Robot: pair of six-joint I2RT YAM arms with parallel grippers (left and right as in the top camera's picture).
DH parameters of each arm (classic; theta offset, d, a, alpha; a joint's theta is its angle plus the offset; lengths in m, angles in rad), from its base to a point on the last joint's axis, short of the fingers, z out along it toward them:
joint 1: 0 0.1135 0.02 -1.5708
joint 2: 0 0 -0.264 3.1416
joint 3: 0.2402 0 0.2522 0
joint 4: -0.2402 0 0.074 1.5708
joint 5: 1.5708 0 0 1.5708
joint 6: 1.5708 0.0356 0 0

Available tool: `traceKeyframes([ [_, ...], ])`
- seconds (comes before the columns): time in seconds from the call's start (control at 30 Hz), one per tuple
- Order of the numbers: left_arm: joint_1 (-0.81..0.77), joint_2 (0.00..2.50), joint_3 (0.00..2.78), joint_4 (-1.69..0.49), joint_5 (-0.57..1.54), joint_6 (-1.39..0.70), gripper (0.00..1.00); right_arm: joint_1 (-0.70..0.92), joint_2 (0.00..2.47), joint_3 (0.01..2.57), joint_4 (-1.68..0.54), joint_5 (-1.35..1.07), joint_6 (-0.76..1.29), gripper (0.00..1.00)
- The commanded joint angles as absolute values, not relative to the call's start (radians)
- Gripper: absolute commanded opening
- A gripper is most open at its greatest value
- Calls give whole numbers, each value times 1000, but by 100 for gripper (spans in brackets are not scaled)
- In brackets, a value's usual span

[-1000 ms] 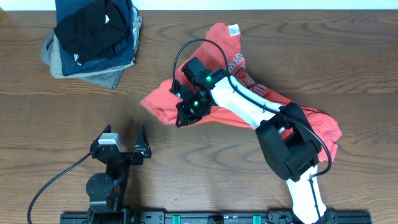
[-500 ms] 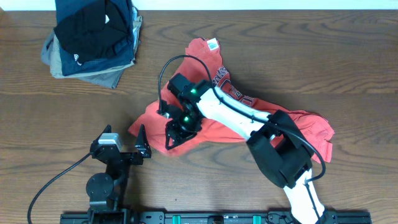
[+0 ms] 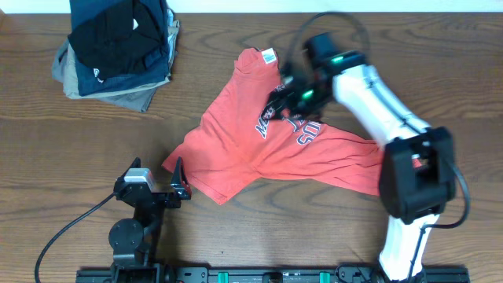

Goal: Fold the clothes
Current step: 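Drag the orange T-shirt with the right gripper to table center, release, then reach the left gripper to the shirt's left sleeve and grasp it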

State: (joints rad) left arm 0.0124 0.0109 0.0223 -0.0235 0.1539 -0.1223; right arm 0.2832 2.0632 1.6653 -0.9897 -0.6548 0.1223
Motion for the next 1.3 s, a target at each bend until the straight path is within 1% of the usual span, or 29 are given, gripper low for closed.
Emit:
traceKeyframes([
  [0.0,17,4,4,-56,168,-105,98,177,2047,1675,-995,-607,118,99],
  [0.27,17,4,4,-56,168,-105,98,-58,2047,1675,-1036,-368,119,99],
  [0.43,17,4,4,-56,168,-105,98,-191,2047,1675,-1051,-363,119,99],
  [0.53,17,4,4,-56,168,-105,98,-238,2047,1675,-1050,-368,120,99],
  [0.67,16,4,4,-51,184,-123,98,-271,2047,1675,-1050,-374,147,99],
  [0.8,16,4,4,-31,309,-268,98,-281,2047,1675,-1048,-374,189,99],
  [0.9,16,4,4,-7,332,-326,98,-280,2047,1675,-1048,-374,194,99],
  [1.03,15,4,4,-7,333,-328,98,-281,2047,1675,-1050,-374,194,99],
  [1.27,15,4,4,29,423,-327,98,-280,2047,1675,-1065,-386,207,99],
])
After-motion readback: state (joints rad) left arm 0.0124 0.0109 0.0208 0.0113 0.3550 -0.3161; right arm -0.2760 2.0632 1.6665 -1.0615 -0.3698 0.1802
